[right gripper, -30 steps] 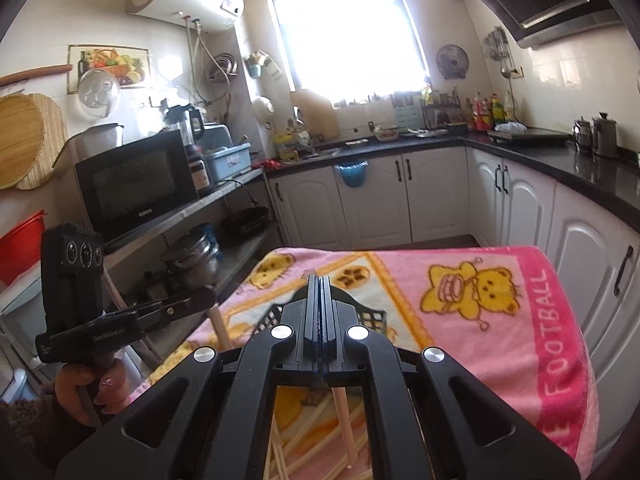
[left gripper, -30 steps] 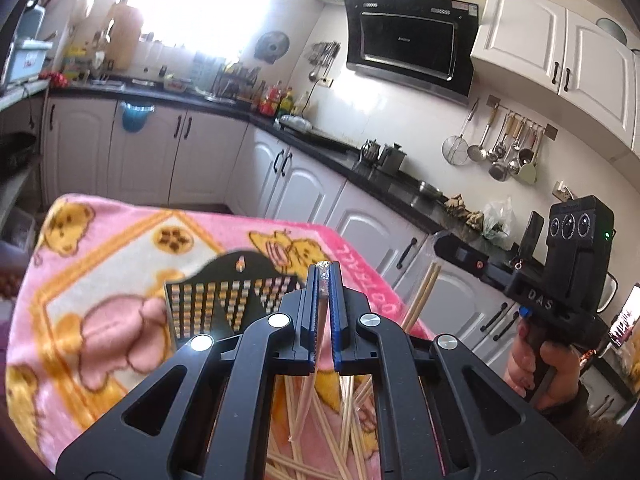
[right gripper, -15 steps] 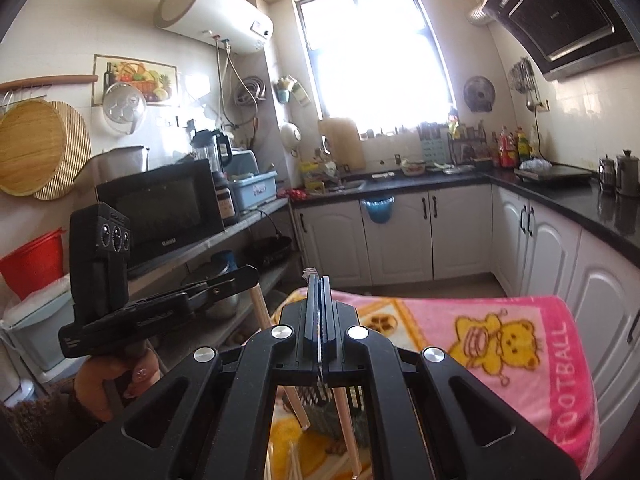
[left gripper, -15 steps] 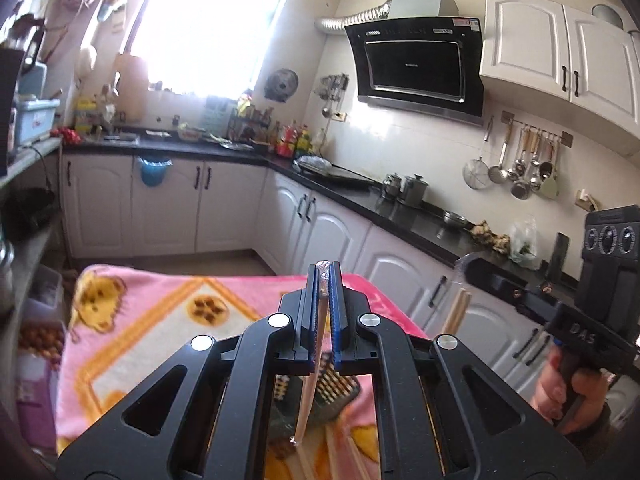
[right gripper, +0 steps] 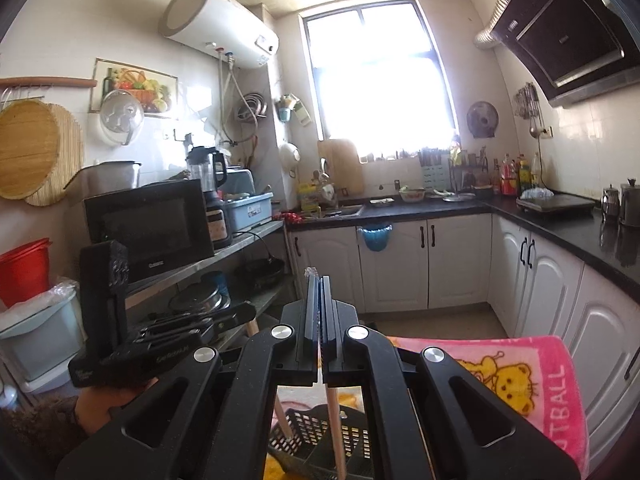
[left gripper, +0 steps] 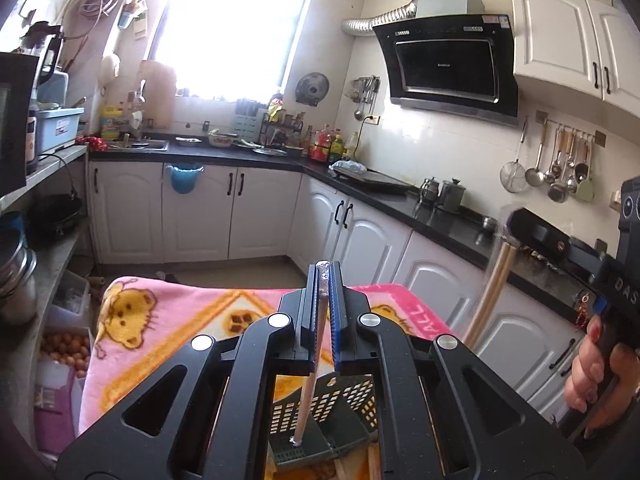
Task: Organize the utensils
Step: 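Lift the chopstick with the left tool over the green caddy while the right tool carries its own, then open the left tool to drop its chopstick into the caddy while the right tool releases its own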
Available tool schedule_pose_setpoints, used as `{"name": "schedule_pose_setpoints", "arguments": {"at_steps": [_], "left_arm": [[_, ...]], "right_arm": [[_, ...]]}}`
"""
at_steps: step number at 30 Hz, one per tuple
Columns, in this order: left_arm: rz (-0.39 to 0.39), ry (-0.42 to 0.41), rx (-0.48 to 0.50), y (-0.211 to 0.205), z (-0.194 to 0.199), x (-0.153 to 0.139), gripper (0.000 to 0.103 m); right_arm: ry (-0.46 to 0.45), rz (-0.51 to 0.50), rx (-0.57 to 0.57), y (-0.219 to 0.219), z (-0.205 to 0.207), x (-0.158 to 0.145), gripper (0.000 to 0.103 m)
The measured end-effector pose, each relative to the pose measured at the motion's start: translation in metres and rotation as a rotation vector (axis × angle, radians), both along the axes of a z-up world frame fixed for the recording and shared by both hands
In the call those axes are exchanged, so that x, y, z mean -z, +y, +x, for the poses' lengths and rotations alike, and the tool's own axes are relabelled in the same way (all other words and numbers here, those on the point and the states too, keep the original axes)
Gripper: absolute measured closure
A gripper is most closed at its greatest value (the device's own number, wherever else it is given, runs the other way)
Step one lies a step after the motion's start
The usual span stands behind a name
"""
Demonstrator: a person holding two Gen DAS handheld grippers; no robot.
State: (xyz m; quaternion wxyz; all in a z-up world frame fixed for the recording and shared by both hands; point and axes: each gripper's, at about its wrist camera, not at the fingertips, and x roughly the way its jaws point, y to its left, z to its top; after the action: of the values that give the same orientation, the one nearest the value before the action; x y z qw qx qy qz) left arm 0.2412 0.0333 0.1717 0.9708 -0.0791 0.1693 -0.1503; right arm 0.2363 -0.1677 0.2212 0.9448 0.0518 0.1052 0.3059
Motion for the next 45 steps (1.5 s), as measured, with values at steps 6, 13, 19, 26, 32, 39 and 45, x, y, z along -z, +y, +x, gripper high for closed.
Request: {"name": "schedule_pose_setpoints", "arguments": {"at_steps": [6, 13, 19, 26, 32, 39, 45], "left_arm": [[0.029, 0.025, -0.013, -0.009, 0.005, 0.026, 0.100], [0.047, 0.064, -0.020, -0.013, 0.010, 0.055, 0.100], [0.048, 0.094, -0.032, -0.012, 0.014, 0.074, 0.100], [0.049, 0.114, -0.045, -0.011, 0.012, 0.085, 0.100], [0.050, 0.119, -0.062, -0.007, 0.009, 0.090, 0.100], [0.047, 0.113, -0.077, -0.003, 0.001, 0.090, 0.071], [0.027, 0.090, -0.082, 0.003, -0.012, 0.087, 0.042]], "right_arm": [[0.047, 0.025, 0.032, -0.001, 0.024, 0.029, 0.102], [0.104, 0.003, 0.071, 0.001, 0.039, 0.064, 0.102], [0.133, -0.018, 0.100, 0.005, 0.040, 0.087, 0.102], [0.172, -0.019, 0.139, -0.004, 0.038, 0.105, 0.097], [0.187, -0.010, 0.176, -0.016, 0.031, 0.113, 0.074], [0.179, -0.015, 0.209, -0.029, 0.016, 0.119, 0.057], [0.172, -0.043, 0.221, -0.032, 0.005, 0.123, 0.049]]}}
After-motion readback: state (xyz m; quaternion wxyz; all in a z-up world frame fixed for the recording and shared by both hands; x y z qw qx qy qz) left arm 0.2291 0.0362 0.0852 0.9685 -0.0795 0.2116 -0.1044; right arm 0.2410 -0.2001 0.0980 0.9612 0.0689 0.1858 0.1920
